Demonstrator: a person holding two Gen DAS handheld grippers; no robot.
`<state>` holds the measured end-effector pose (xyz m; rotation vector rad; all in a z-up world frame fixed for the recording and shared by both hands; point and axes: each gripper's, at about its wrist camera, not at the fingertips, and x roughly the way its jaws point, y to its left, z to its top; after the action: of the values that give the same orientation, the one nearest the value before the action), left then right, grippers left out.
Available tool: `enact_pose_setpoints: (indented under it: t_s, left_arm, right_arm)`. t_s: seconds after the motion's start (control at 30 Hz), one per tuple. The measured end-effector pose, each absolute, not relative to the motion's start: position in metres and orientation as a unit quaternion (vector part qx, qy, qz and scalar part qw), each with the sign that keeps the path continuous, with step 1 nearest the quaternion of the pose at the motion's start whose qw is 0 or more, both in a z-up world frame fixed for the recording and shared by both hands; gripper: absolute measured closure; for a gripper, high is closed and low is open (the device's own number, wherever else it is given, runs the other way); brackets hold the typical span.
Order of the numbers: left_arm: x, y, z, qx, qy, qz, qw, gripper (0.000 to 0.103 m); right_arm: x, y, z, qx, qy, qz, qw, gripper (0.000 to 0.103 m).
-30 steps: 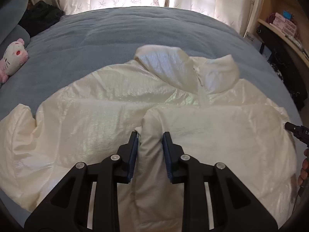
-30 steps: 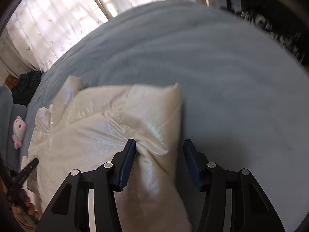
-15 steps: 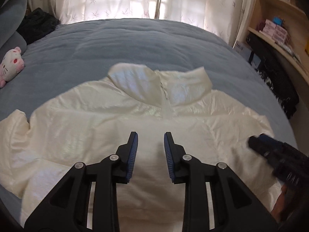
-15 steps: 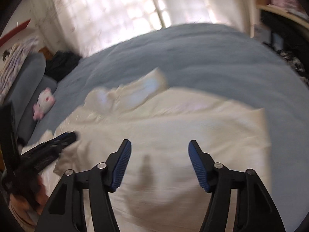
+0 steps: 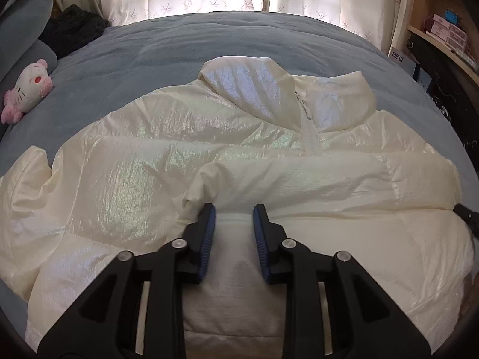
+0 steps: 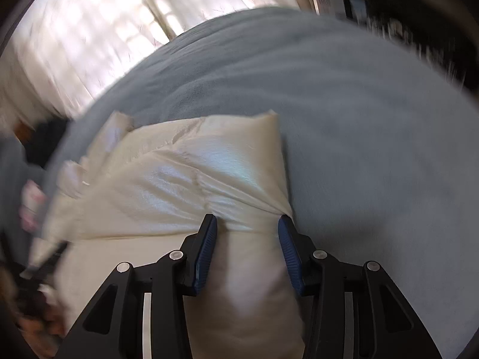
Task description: Fold large clothes
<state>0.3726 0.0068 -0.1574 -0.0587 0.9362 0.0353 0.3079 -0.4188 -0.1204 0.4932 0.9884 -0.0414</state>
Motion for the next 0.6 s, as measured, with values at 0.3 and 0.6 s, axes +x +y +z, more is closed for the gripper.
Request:
enact_pose_setpoints:
  t_s: [0.3, 0.6]
  left_arm:
    - [0.316, 0.010, -0.102, -0.050, 0.442, -0.003, 0.896, 0.076]
    - [0.212, 0.016, -0.023, -0.042, 0.406, -0.002, 0.913, 0.061]
  right_arm:
    - [0.237, -0.394, -0.075, 0.255, 0.452, 0.041, 0.854, 0.056]
    - [0.119, -0.327, -0.002, 0.228, 0.424, 0.038, 0.876, 0.033]
